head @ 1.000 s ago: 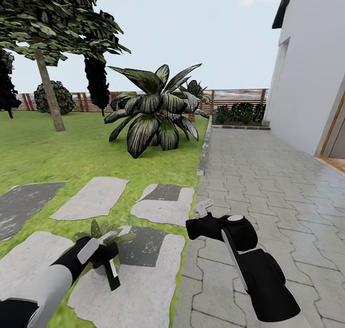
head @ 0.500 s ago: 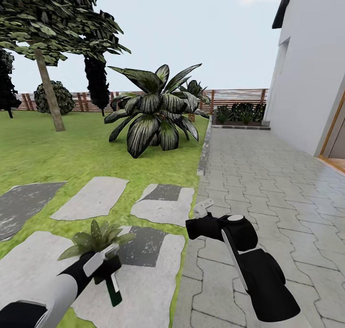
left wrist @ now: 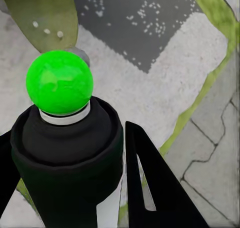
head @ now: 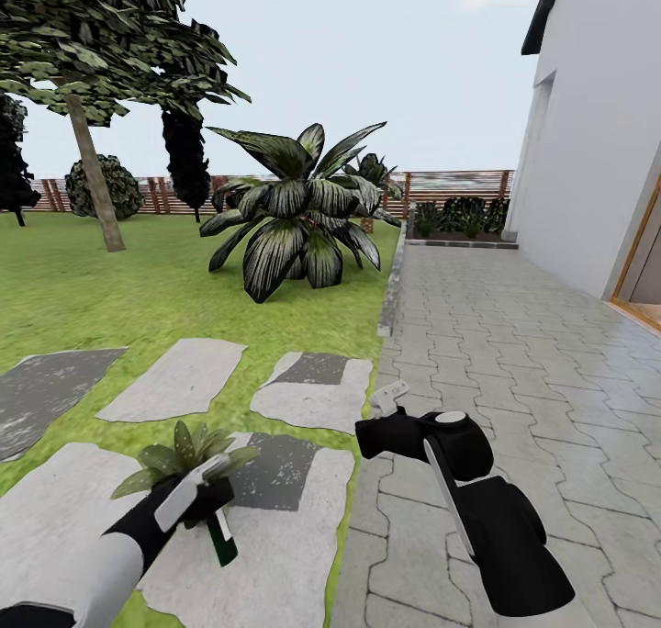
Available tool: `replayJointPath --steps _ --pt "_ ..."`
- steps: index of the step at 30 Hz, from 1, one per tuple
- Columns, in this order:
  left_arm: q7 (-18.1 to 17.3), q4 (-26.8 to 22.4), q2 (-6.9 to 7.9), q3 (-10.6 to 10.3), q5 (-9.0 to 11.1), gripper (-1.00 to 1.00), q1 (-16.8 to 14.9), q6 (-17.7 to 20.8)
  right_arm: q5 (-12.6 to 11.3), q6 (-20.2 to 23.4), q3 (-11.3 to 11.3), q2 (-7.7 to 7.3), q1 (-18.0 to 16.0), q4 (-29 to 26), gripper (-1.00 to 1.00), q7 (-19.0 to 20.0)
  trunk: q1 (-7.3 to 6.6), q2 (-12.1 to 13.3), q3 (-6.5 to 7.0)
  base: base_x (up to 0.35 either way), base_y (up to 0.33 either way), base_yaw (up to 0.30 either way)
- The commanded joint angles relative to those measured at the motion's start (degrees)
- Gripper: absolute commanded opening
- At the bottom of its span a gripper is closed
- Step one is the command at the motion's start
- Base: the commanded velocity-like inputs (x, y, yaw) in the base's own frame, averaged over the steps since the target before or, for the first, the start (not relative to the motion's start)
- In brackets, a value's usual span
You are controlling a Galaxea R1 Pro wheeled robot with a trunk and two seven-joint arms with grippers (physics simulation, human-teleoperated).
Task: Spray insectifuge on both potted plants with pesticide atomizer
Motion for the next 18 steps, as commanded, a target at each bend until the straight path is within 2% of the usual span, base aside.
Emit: replayJointPath --steps 1,3,5,6,9,12,13,15,18 --pt "0.54 -1.77 0.31 -0.34 0.7 -1.0 0.64 0.77 0.61 0.19 -0.01 0.04 -0.04 -0.05 -1.0 0.47 -0.01 -0.03 -0.06 0.0 0.0 0.0" --pt "1.85 -8.92 1.29 0.02 0.88 -1.0 3.88 4.5 0.64 0.19 0.0 0.11 -0.04 -0.05 -1.0 0.41 -0.01 -0.03 -0.06 0.0 0.0 0.0" --pt "6.12 -16.22 2.2 1.78 1.34 -1.0 6.96 7.68 0.84 0.19 0.0 0.22 -0.04 -0.05 -1.0 0.34 -0.01 -0.03 -0.06 0.0 0.0 0.0" --pt "7.2 -18.25 2.33 2.52 1.44 -1.0 7.85 8.26 0.88 0.19 0.0 0.24 -0.04 -0.05 -1.0 0.33 -0.01 -0.03 -0.06 0.0 0.0 0.0" --pt "11.54 -32.23 2.78 7.57 1.45 -1.0 14.8 12.37 1.02 0.19 -0.05 0.33 -0.06 -0.04 -1.0 0.34 -0.01 -0.03 -0.06 0.0 0.0 0.0" --pt "12.92 -43.21 3.17 14.16 1.08 -1.0 21.03 15.87 1.1 0.19 -0.02 0.38 -0.11 0.02 -1.0 0.37 -0.01 -0.03 -0.06 0.0 0.0 0.0" --pt "13.24 -45.05 3.27 15.76 0.98 -1.0 22.13 16.63 1.12 0.19 -0.01 0.38 -0.12 0.02 -1.0 0.38 -0.01 -0.03 -0.06 0.0 0.0 0.0" --pt "13.83 -46.69 3.79 17.68 0.87 -1.0 23.33 17.42 1.13 0.19 -0.01 0.36 -0.13 0.03 -1.0 0.38 -0.01 -0.03 -0.06 0.0 0.0 0.0" --pt "14.5 -46.44 4.29 18.41 0.85 -1.0 23.88 17.58 1.13 0.19 -0.02 0.37 -0.13 0.03 -1.0 0.39 -0.01 -0.03 -0.06 0.0 0.0 0.0"
